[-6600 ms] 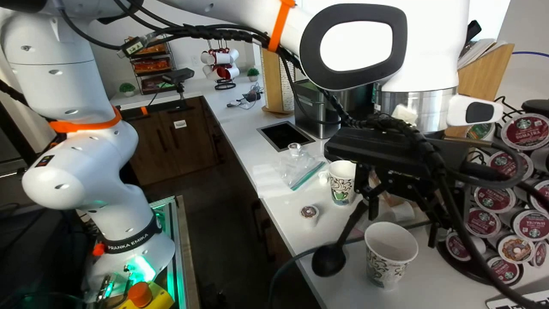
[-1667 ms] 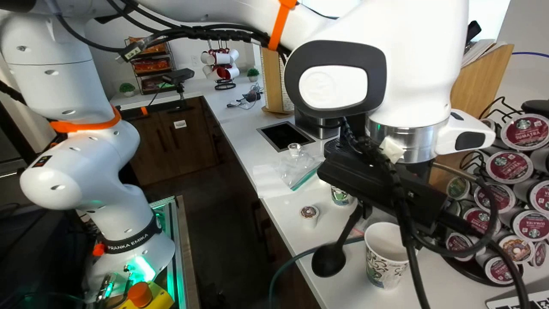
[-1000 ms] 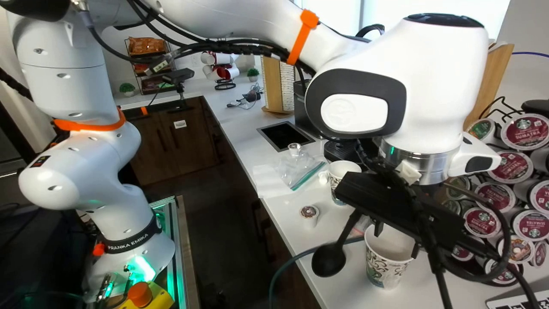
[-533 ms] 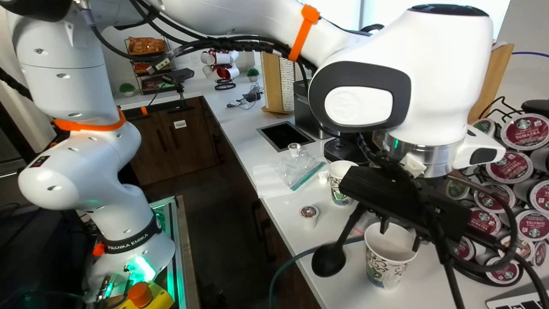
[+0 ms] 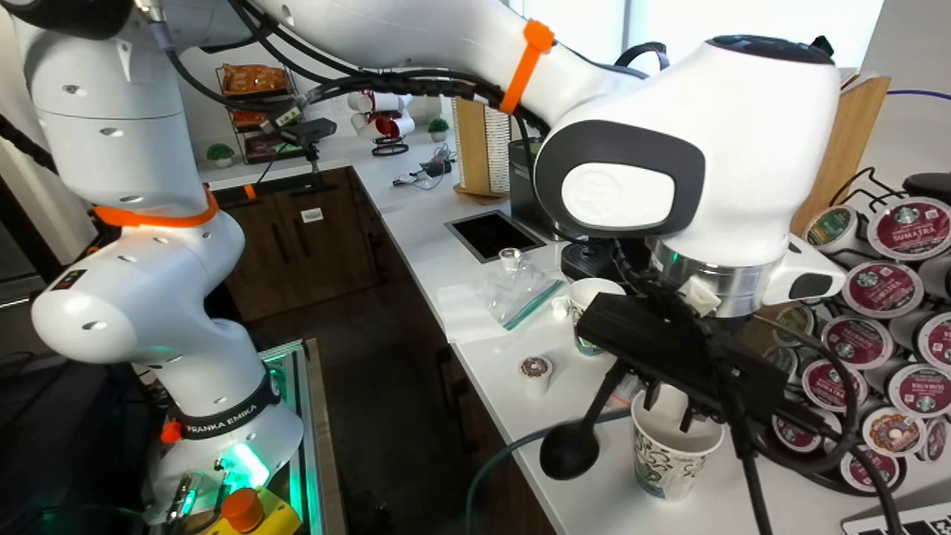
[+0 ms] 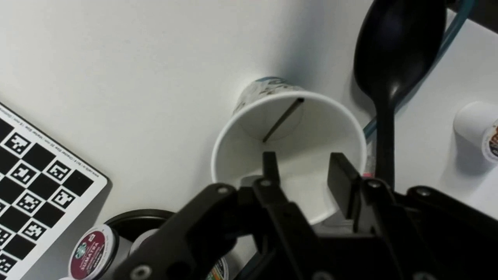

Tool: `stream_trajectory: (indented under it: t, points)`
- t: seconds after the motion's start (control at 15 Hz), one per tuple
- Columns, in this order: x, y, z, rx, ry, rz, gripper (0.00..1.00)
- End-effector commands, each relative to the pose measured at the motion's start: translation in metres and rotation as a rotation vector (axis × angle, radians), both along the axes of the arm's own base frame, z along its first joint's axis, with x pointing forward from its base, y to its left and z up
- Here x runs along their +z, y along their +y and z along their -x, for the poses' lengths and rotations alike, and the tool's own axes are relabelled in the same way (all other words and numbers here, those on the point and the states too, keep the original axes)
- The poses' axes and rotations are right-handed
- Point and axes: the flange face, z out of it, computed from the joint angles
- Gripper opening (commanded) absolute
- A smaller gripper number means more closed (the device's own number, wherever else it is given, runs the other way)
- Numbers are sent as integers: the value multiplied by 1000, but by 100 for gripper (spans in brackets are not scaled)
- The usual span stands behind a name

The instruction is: Remove the top paper cup from the stacked cups and then remove the stirrer in the bottom cup and place it on the counter top

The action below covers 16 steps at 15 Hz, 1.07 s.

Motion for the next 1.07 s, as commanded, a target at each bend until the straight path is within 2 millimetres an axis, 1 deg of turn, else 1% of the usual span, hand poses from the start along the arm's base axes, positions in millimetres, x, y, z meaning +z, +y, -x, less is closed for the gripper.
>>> stream_trajectory:
  t: [0.0, 0.33, 0.47, 0.53, 0.6, 0.67, 0.8, 1.0]
  points:
    - [-13, 0, 12, -10, 52, -33, 42]
    - [-26, -9, 29, -51, 101, -35, 45]
    - [-30, -16, 33, -69, 115, -21, 41]
    - [-31, -19, 34, -78, 122, -16, 33]
    - [-32, -22, 34, -88, 131, -10, 16]
    - [-34, -23, 35, -93, 138, -5, 14]
    - [-36, -25, 34, -104, 148, 0, 0]
    - [-36, -28, 30, -120, 156, 3, 0]
